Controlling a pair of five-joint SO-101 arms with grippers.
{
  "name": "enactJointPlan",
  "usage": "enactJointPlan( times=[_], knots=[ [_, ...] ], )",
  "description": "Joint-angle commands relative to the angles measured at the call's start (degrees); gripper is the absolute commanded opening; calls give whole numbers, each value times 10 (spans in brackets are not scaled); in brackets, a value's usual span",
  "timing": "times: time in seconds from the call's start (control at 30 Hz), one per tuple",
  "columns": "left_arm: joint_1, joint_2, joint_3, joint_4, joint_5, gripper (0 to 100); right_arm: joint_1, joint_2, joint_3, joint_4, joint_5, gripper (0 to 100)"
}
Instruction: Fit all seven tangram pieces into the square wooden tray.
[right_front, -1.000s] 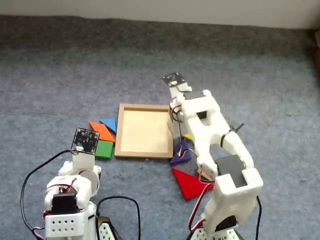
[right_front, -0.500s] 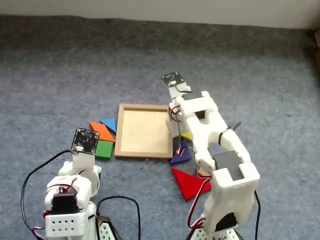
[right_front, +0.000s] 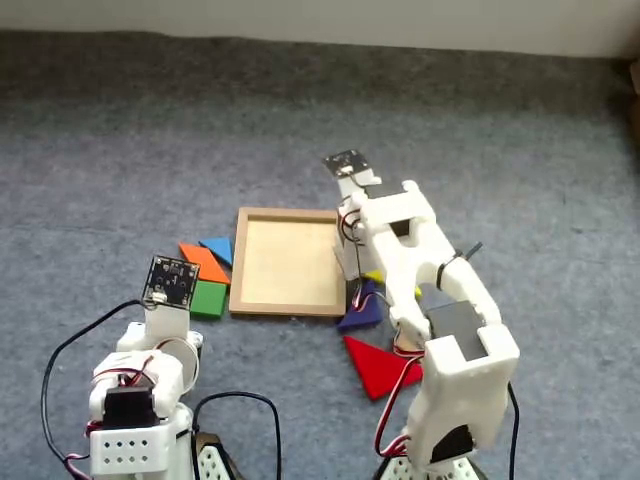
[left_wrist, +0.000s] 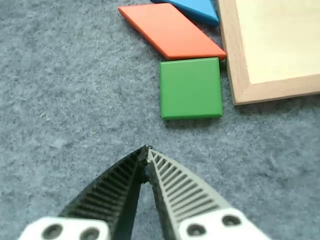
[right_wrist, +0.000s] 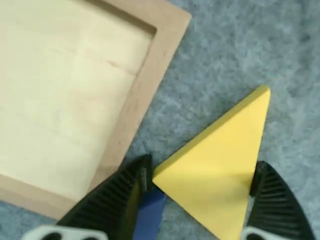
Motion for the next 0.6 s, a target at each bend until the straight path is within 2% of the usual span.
enactJointPlan(
  times=[0.0, 0.57],
  knots=[
    [-1, -12, 11, 4, -4, 6, 1, -7, -14, 14, -5, 308],
    [-1, -12, 11, 4, -4, 6, 4, -12, -22, 17, -1, 303]
  ],
)
